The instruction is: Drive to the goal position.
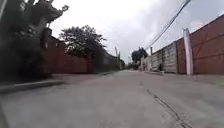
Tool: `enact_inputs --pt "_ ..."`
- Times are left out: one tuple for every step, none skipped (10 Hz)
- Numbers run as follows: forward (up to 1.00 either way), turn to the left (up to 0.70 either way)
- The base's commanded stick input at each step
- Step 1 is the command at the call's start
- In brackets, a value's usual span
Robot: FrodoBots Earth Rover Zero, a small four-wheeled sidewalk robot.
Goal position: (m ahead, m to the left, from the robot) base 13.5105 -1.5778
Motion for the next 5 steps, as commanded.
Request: enact_inputs --pt "0.85 0.0" --pt "0.85 0.0" --pt "0.85 0.0" --pt "0.85 0.0" --pt "0.85 0.0"
